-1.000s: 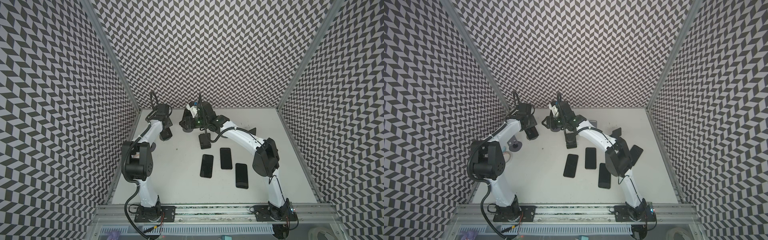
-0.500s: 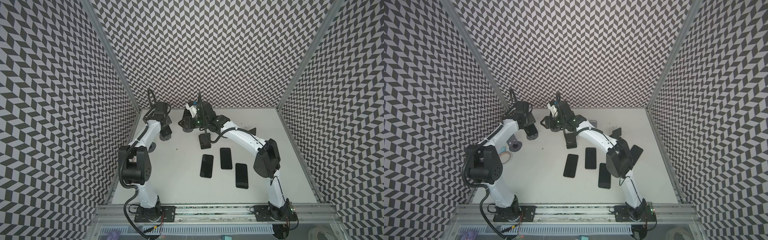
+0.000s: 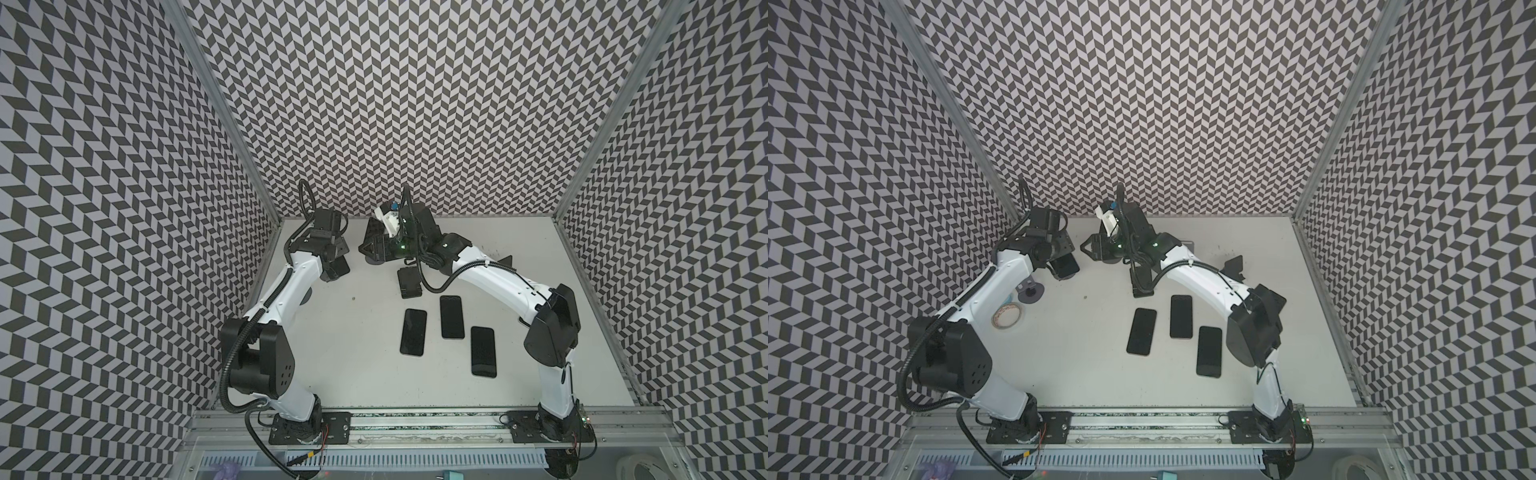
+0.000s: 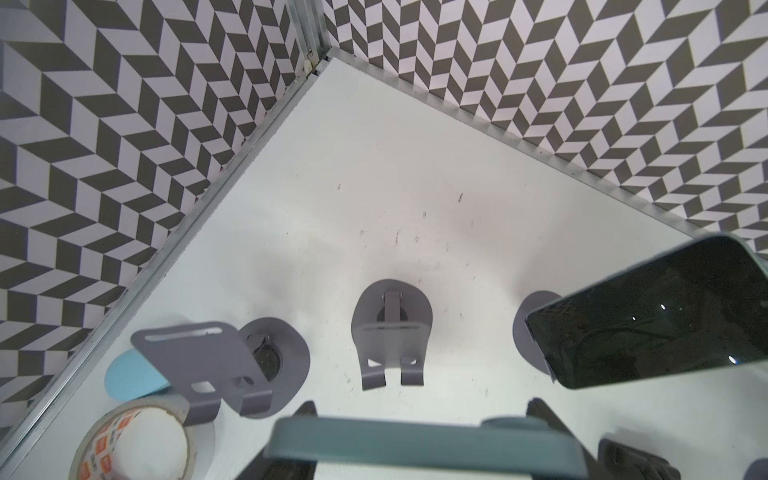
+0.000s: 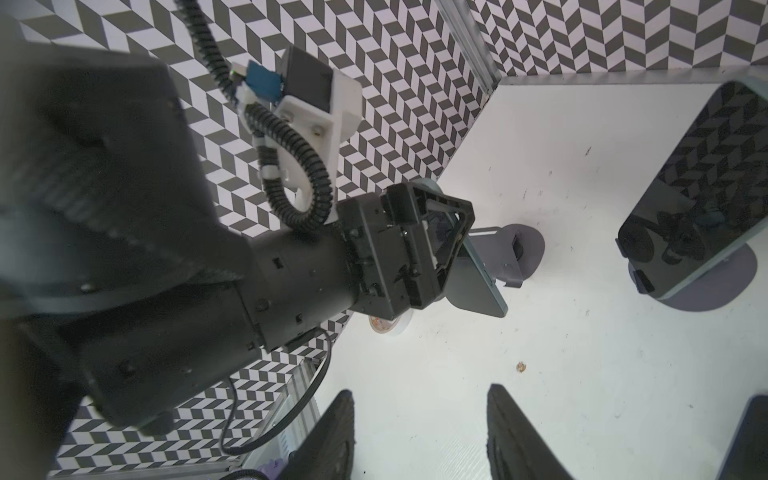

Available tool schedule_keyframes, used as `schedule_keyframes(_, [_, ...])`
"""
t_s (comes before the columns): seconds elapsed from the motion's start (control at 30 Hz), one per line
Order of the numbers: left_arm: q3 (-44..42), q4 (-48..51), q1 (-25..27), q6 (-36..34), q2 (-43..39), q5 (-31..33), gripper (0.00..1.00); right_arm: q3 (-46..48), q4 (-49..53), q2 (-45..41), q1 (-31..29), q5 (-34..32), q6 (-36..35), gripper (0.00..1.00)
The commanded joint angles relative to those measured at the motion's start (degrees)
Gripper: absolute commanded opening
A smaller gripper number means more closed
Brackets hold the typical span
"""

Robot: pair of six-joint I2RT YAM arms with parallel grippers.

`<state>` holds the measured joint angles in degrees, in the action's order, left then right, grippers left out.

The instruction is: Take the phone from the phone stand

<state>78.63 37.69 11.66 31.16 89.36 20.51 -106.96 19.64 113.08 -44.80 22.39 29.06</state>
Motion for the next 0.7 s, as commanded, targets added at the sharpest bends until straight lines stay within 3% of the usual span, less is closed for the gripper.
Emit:
schedule_keyframes(0.0, [-2.4, 1.5, 2.1, 3.0, -5.5, 1.7, 0.66, 3.5, -5.1, -4.2, -0.4, 0.6, 1.7, 0.50])
schedule_keyframes(0.33, [-9.2, 9.0, 7.5, 5.9, -15.3, -0.1, 0.67, 15.7, -11.4, -11.7, -0.5, 0.9, 5.2, 0.50])
schedule_keyframes(0.67, [-14.0, 15.3, 14.0, 9.8, -20.0, -1.7, 0.67, 24.7, -10.1, -18.6, -1.3, 1.7, 5.7, 0.50])
